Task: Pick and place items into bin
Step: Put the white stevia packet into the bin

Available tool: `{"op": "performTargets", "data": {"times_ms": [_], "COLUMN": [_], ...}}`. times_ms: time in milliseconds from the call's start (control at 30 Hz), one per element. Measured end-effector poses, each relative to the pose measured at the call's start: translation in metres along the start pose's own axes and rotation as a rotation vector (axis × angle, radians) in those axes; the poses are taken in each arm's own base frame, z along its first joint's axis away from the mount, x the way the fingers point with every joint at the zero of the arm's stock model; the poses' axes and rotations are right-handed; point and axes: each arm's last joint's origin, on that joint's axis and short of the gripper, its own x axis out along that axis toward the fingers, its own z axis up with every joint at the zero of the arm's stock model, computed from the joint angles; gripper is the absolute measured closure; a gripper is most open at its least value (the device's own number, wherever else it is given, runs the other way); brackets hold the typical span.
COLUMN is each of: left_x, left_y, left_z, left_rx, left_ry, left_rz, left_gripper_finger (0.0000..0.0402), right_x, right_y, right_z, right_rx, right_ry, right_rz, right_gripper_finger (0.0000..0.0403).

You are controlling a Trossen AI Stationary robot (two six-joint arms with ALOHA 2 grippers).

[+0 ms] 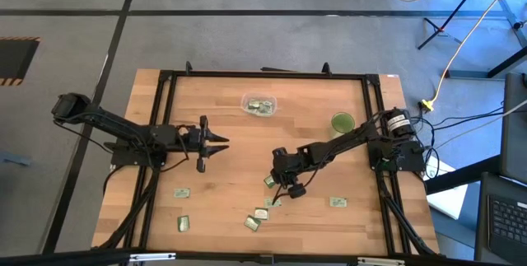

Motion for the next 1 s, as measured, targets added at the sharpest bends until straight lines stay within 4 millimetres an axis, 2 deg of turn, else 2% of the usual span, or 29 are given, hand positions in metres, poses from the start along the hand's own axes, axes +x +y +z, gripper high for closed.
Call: {"op": "performTargets", "data": {"times_ms": [167,433,600,700,767,867,1000], "left_x": [0.0,0.0,0.0,0.0,0.0,0.0,0.0], "left_y": [0.0,0.0,0.0,0.0,0.0,0.0,0.0], "left_z": [0.0,0.0,0.0,0.0,0.0,-0.001,-0.001], "left_rx": [0.001,0.001,0.001,0.001,0.0,0.003,0.003], "left_ry": [0.003,0.003,0.003,0.004,0.003,0.01,0.011], "left_rz": [0.001,0.001,0.001,0.002,0.002,0.003,0.005], "left_gripper_finger": [0.0315,0.0315,0.0315,0.0315,0.0315,0.0315,0.0315], "right_x": [0.005,0.005,0.0,-0.014,-0.033,-0.066,-0.098], "right_y": [0.0,0.0,-0.001,-0.005,-0.012,-0.03,-0.058], "right_z": [-0.002,-0.004,0.001,0.005,0.016,0.031,0.035], "right_rx": [0.025,0.025,0.057,0.062,0.071,0.103,0.129], "right_ry": [0.016,0.033,0.038,0.085,0.059,-0.005,-0.037], "right_rz": [0.006,-0.01,-0.021,-0.03,-0.045,-0.104,-0.234], "right_gripper_finger": [0.0331,0.0396,0.0394,0.0399,0.04,0.0399,0.0401]}}
